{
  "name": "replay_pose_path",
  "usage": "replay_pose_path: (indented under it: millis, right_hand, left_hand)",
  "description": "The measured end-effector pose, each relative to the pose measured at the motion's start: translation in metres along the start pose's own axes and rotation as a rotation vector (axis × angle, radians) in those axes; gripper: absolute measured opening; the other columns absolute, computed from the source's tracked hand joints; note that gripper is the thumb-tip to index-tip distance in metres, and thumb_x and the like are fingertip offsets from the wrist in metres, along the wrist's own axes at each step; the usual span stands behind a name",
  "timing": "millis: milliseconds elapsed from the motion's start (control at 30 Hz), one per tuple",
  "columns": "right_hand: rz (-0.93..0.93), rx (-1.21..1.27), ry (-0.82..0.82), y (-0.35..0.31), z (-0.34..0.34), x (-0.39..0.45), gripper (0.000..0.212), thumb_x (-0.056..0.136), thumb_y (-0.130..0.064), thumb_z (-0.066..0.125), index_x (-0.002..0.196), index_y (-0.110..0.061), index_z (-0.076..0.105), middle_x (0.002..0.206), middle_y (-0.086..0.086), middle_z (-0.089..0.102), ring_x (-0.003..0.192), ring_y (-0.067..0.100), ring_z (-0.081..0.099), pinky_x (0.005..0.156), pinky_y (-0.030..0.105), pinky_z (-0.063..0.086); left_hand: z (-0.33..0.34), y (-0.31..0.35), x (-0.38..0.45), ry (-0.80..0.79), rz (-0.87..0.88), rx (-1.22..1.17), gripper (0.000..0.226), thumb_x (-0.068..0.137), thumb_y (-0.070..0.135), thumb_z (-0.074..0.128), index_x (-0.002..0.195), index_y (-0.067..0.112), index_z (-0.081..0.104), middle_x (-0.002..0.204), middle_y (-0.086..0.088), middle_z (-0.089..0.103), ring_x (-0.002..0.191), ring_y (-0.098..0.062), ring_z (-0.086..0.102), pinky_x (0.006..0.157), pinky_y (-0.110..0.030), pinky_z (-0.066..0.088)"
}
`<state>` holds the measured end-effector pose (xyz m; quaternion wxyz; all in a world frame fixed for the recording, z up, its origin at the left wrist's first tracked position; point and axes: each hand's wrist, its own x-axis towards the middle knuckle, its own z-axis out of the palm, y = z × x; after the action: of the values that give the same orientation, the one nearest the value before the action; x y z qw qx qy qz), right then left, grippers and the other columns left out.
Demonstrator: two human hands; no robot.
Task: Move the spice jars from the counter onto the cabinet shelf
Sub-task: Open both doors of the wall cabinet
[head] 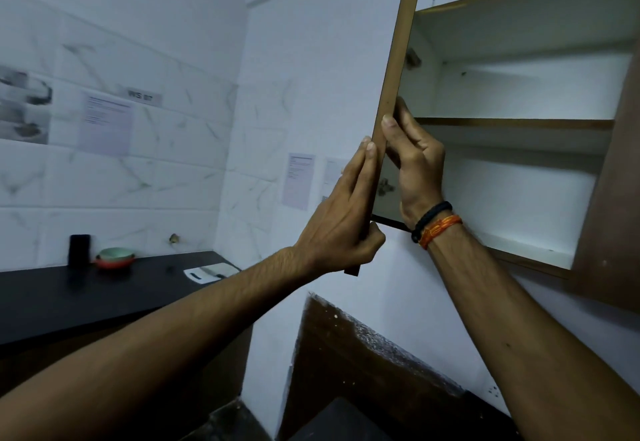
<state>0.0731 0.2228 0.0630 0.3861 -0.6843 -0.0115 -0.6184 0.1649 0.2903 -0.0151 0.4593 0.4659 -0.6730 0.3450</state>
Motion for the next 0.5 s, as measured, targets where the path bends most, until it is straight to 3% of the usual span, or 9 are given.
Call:
replay_pose_path:
  millis: [100,267,400,500]
  right_hand:
    - [-0.003,-0.026,-0.035,0.006,0.017,0.005,0.056,0.093,-0.031,0.067,0.143,-0.012,0.051,0.140,-0.003,0.059,0.129,0.008,0.055,0.111,0.040,0.044]
    - [-0.065,-0.194,-0.124,0.020,0.046,0.014,0.056,0.096,-0.038,0.061,0.148,-0.021,0.046,0.152,-0.008,0.046,0.139,0.000,0.041,0.118,0.027,0.034]
    - [-0.142,-0.387,-0.207,0.035,0.072,0.019,0.054,0.102,-0.031,0.053,0.153,-0.025,0.036,0.161,-0.004,0.031,0.148,0.006,0.027,0.122,0.030,0.026]
    - [-0.207,-0.515,-0.258,0.047,0.088,0.022,0.056,0.103,-0.026,0.049,0.156,-0.025,0.029,0.165,-0.001,0.021,0.150,0.011,0.022,0.120,0.025,0.021]
  left_hand:
    - [-0.017,-0.011,-0.003,0.000,-0.045,0.030,0.099,0.076,-0.003,0.063,0.155,-0.009,0.004,0.166,-0.022,0.001,0.156,-0.029,0.005,0.099,-0.040,0.054]
    - [-0.040,-0.034,-0.011,0.039,-0.146,0.094,0.097,0.075,-0.007,0.058,0.156,-0.005,0.004,0.166,-0.018,0.003,0.155,-0.026,0.009,0.104,-0.033,0.045]
    - [-0.053,-0.056,-0.016,0.101,-0.225,0.116,0.095,0.076,-0.013,0.057,0.157,-0.003,0.008,0.165,-0.018,0.009,0.153,-0.026,0.016,0.101,0.000,0.029]
    - [-0.056,-0.070,-0.016,0.141,-0.305,0.126,0.097,0.075,-0.016,0.056,0.158,-0.001,0.009,0.163,-0.016,0.015,0.148,-0.023,0.026,0.097,-0.004,0.036]
